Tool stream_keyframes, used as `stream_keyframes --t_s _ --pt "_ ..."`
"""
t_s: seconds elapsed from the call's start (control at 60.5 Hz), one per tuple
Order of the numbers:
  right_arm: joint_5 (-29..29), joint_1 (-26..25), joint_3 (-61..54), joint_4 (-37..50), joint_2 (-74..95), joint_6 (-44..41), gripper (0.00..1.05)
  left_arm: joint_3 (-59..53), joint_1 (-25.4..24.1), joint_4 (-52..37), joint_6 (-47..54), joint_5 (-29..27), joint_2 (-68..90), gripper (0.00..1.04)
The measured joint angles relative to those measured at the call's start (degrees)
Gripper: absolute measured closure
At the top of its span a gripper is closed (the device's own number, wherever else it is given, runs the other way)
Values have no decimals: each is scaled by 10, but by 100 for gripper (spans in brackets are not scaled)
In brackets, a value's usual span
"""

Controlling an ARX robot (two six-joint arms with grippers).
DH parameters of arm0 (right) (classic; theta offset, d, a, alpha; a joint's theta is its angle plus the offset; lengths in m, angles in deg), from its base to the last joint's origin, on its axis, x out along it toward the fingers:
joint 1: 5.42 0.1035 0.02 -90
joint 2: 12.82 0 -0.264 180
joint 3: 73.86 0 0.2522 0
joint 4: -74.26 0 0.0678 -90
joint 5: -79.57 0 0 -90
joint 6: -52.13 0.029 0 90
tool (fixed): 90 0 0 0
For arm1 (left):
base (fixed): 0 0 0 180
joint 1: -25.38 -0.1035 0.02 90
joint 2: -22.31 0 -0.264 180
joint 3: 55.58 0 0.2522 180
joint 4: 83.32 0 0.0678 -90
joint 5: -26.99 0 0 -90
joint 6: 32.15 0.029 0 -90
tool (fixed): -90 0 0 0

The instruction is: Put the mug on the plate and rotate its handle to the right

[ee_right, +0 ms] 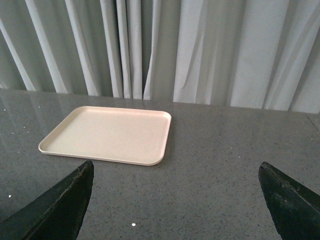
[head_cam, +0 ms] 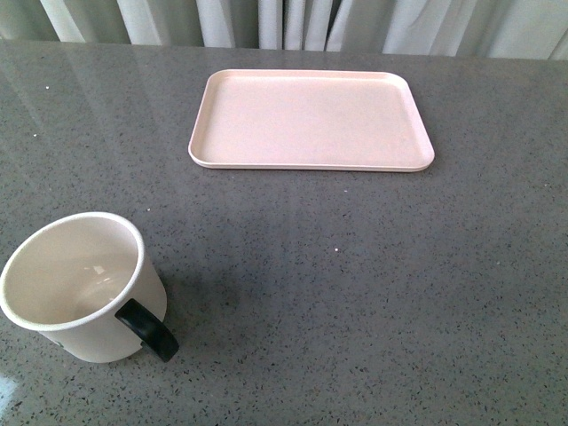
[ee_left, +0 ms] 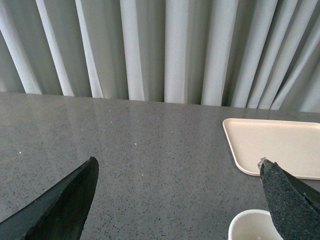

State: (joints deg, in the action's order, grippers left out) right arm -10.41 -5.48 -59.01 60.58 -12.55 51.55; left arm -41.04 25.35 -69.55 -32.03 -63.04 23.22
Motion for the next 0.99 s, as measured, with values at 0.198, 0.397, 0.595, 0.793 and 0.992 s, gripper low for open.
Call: stream_keyframes --t_s 0.198,0.397,0.595,0.793,0.992 --pt "0 0 0 0 0 0 9 0 0 0 0 0 0 9" --pt "0 0 0 0 0 0 9 0 0 0 0 0 0 9" --pt "0 0 0 0 0 0 9 0 0 0 0 0 0 9" --pt "0 0 0 0 0 0 9 35 5 93 -31 -8 41 9" --pt "0 0 0 0 0 0 9 151 3 267 -80 9 257 9"
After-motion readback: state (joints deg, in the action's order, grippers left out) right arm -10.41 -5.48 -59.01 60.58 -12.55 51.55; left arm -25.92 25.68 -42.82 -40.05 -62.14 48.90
